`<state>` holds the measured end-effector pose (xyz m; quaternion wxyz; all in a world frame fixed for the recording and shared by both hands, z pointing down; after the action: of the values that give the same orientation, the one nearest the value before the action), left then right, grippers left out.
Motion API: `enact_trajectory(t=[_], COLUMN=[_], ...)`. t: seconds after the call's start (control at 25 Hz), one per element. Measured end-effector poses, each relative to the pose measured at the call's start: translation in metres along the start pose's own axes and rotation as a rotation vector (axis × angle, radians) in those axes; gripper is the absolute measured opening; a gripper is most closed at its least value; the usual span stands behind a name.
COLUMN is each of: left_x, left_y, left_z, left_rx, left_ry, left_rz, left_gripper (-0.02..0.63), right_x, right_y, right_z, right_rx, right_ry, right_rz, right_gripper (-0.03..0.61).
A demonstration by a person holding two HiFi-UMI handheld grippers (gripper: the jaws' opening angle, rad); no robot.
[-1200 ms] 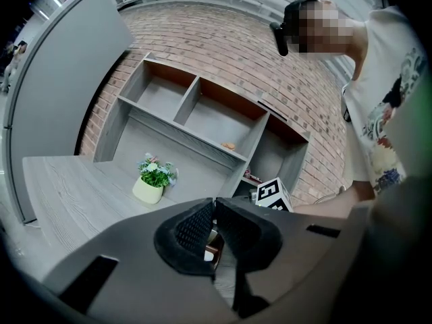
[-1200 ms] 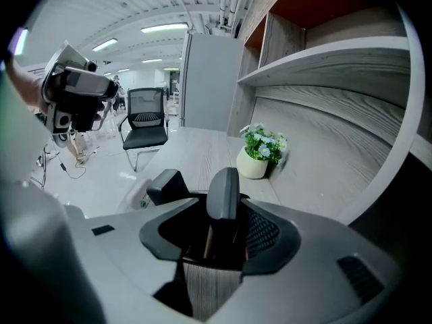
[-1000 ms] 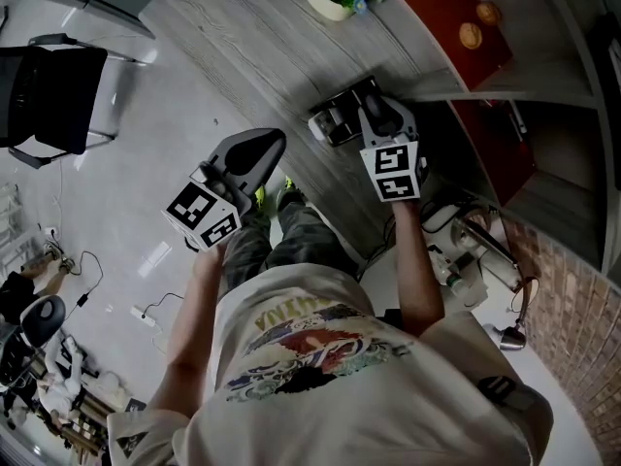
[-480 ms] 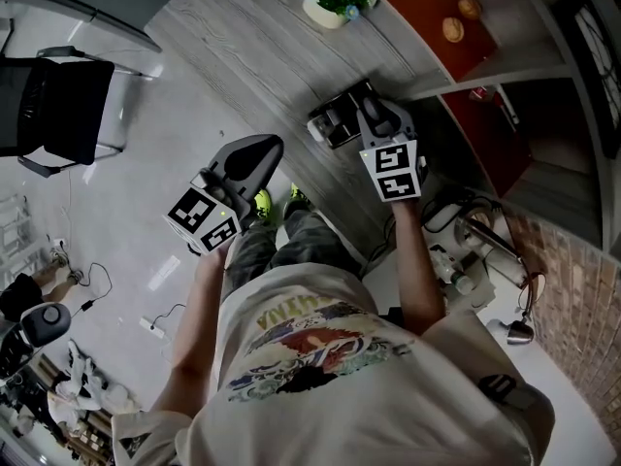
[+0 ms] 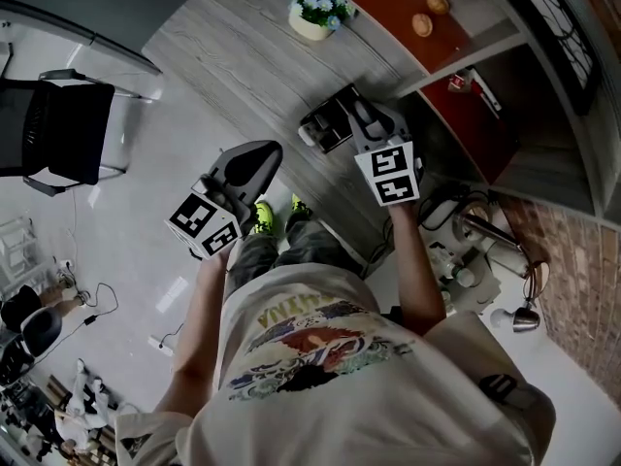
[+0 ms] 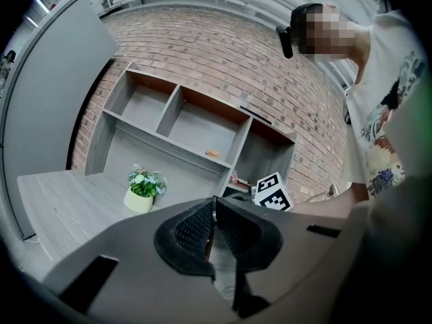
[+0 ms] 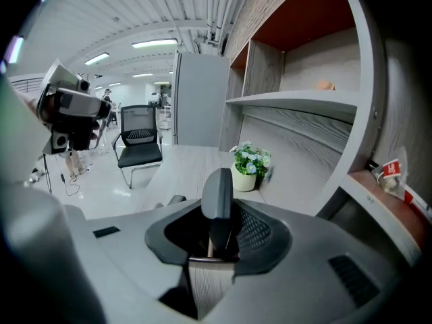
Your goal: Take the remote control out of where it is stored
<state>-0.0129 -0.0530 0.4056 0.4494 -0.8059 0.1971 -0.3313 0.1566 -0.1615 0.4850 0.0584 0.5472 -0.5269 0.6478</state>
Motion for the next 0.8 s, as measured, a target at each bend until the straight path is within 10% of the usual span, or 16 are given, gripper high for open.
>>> enact_trajectory(t=[0.8], left_x=[-0.004], left_y=[0.009], left_z=[0.019], left_rx=[0.049], left_ry=[-0.045], left_rz=[0.011], left_gripper=[0.006], right_x=[-0.050], right_y=[0.013], right_z=[-0.006], right_rx=[0.021], right_ry=[-0.010], right_rz=[0.083], right_gripper=[0.118])
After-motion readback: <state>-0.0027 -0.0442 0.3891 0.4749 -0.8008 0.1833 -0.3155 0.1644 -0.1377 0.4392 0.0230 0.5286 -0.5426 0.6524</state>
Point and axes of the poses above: the fingertips, and each gripper's own axes: x forward along the fingers, z to its right, y out of its top, the point moved 4 cm from there along -x, backward along the fingers, and after that the axes turned 13 degrees about -z, right-handed, at the moved point
